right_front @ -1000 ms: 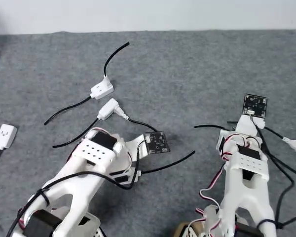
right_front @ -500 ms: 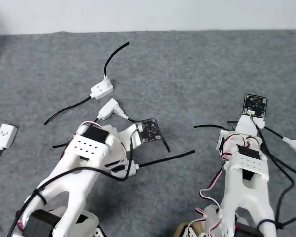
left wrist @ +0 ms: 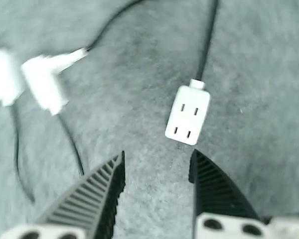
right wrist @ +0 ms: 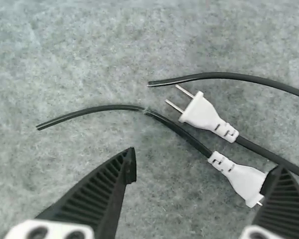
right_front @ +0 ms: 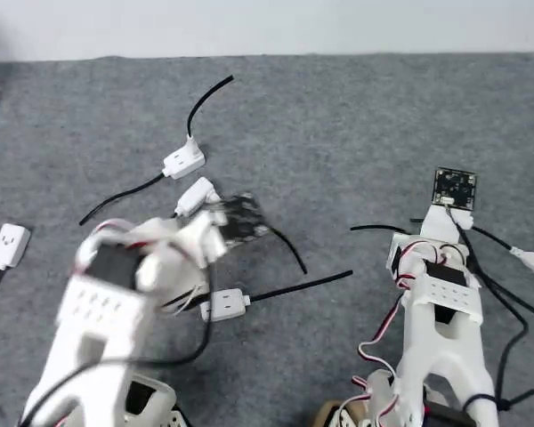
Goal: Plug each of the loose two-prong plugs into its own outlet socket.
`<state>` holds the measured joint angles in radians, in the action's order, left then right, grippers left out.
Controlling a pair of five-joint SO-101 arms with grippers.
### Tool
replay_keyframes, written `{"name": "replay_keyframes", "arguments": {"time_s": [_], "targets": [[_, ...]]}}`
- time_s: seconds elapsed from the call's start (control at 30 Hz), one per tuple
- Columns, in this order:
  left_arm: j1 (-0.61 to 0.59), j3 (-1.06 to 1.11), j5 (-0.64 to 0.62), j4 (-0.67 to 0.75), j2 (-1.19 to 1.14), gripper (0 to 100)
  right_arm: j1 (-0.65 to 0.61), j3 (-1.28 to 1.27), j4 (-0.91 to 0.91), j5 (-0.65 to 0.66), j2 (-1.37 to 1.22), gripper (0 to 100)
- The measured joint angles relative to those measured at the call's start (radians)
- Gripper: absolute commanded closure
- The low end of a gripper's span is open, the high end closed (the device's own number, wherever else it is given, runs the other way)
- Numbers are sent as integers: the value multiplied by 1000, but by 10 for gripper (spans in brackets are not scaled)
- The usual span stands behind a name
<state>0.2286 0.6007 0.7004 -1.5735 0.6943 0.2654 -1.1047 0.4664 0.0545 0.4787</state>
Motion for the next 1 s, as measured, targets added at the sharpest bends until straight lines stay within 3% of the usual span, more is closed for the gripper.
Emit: {"name": "replay_keyframes", "arguments": {"time_s": [0.17,0.23,0.4,0.57,0.8,1.0], "targets": [[-144,157,-255,28,270,801,-3,0,0,0,0,612],[-207,258,-284,64,341,801,0,0,29,20,0,612],[-209,341,-140,86,361,801,-35,0,107,80,0,612],[-130,365,-117,92,295,801,-37,0,110,89,0,612],[61,470,-66,239,190,801,-38,-12,84,100,0,612],[84,476,23,347,57,801,-83,-12,78,157,0,612]]}}
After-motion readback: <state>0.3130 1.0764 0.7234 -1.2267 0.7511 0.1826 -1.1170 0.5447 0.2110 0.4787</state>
